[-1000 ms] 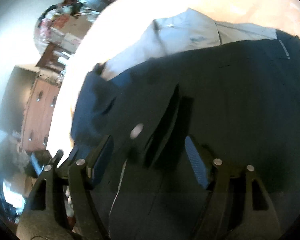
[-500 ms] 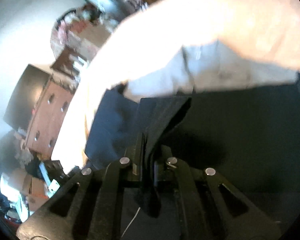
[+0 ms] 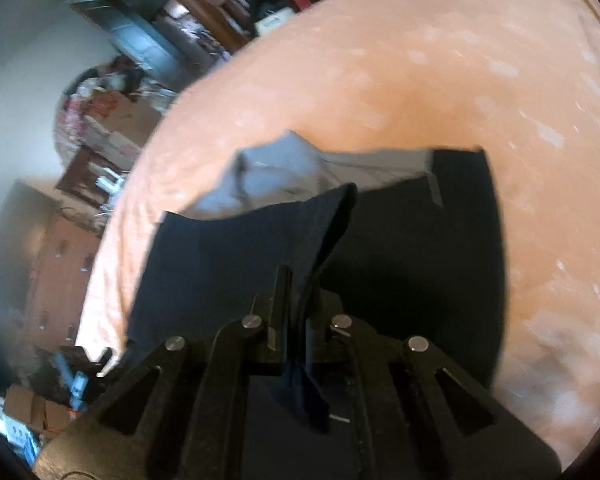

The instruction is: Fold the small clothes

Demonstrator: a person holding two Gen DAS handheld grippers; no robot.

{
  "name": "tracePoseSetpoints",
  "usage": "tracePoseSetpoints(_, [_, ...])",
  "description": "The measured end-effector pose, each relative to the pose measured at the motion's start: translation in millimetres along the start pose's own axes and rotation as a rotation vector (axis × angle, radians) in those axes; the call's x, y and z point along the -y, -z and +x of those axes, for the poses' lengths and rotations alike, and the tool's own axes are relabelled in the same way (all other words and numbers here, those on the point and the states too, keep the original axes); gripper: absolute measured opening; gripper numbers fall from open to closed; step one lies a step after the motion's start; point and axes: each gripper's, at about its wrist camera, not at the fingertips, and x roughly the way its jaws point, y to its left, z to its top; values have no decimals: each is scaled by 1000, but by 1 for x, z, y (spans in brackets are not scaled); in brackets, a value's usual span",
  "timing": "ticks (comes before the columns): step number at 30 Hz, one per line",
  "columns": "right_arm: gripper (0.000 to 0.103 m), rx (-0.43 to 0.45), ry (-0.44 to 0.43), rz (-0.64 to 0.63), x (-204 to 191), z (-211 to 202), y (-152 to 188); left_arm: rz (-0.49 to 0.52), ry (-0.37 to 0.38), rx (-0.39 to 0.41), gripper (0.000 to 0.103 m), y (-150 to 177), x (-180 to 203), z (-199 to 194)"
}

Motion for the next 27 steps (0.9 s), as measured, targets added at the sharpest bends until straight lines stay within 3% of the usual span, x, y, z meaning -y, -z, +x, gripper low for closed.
tracePoseSetpoints(5, [5, -36, 48, 79, 43, 12, 19, 8, -17, -6, 76, 0, 3, 3])
tracePoseSetpoints(8, [10, -45, 108, 36, 51, 17, 24, 13, -28, -11, 76, -1, 4, 6])
tracePoseSetpoints(14, [10, 1, 135, -76, 40, 4, 20, 23, -40, -21, 78, -2, 6, 11])
tracePoseSetpoints(16, [29, -6, 221, -104, 41, 5, 21, 24, -40, -22, 78, -3, 5, 12])
tracePoseSetpoints(17, [45, 11, 260, -113, 40, 1, 22, 24, -41, -22, 78, -3, 5, 12])
tracePoseSetpoints(18, [48, 54, 287, -115, 39, -8, 22, 25, -41, -22, 78, -3, 5, 12])
tracePoseSetpoints(20, [48, 107, 262, -111, 34, -22, 23, 27, -45, -24, 79, -2, 7, 14])
tracePoseSetpoints(21, [48, 116, 197, -124, 25, -24, 25, 30, -47, -26, 79, -2, 7, 15])
tracePoseSetpoints(23, [47, 51, 67, -179, 10, -10, 34, 35, -53, -29, 79, -3, 8, 17])
tracePoseSetpoints(24, [46, -26, 19, -216, 6, 11, 43, 36, -56, -30, 80, -3, 8, 17])
tracePoseSetpoints(26, [46, -132, 8, -227, 14, 45, 57, 38, -65, -35, 80, -3, 9, 19])
tracePoseSetpoints(27, [45, -101, -16, -235, 20, 49, 61, 40, -71, -38, 80, -3, 10, 20])
